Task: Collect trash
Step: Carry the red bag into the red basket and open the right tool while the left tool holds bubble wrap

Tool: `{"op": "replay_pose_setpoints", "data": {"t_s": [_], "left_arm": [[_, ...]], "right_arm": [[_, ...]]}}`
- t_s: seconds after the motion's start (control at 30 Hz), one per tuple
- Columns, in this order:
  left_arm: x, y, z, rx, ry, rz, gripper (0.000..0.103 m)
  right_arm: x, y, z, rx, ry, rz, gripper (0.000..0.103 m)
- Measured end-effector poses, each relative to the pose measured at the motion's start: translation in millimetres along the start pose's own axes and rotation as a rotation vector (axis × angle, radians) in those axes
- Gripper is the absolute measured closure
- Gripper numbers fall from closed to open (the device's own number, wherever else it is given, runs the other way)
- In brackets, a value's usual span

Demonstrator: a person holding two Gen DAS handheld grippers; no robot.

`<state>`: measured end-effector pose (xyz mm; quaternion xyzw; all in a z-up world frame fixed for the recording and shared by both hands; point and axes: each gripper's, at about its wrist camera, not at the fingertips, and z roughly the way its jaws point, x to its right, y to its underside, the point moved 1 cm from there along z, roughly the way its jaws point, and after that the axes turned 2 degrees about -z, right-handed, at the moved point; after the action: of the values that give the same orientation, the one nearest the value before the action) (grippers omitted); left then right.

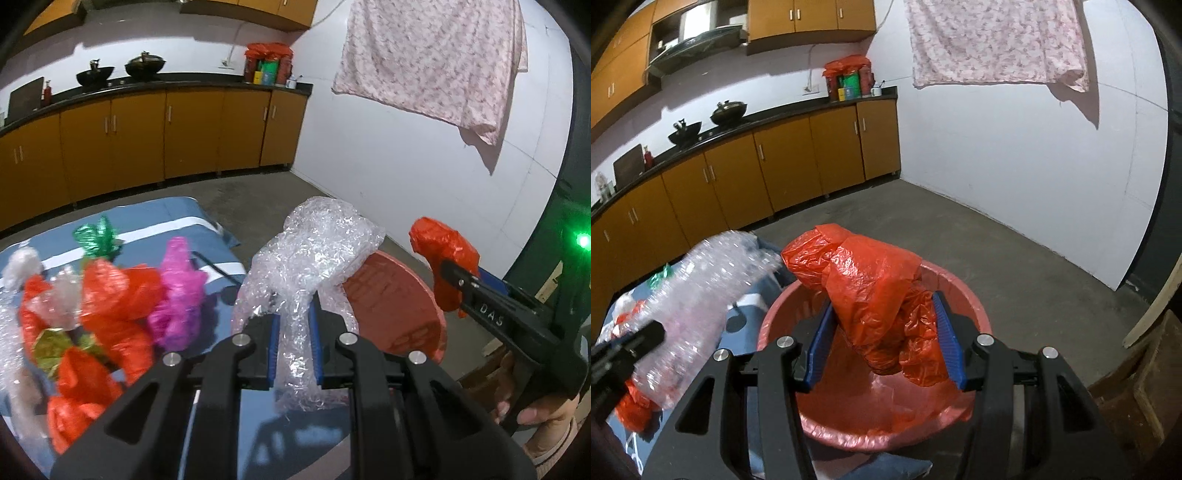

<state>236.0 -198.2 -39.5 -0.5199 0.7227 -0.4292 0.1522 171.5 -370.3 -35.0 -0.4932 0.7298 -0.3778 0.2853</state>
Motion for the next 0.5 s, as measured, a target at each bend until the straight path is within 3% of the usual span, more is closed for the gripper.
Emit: {"op": "replay_pose_setpoints", "data": {"t_s": [0.37,0.43,0.5], "left_arm": [[20.5,-5.0,40.9,-0.031,0.057,0.019,0.087],[22.8,-4.5,47.4,-0.036,0.06,0.021,0.083],[20.3,-2.3,51.3,-0.048,0.058,0.013,0.066]], "right_arm": [[16.4,-11.5,15.5,0.015,0.0,0.063,0.05],[21.9,-14.9,17.8,0.02,-0.011,0.094,0.043],[25.6,-13.6,16.8,0.022,-0.018,0.121,0.031]]}}
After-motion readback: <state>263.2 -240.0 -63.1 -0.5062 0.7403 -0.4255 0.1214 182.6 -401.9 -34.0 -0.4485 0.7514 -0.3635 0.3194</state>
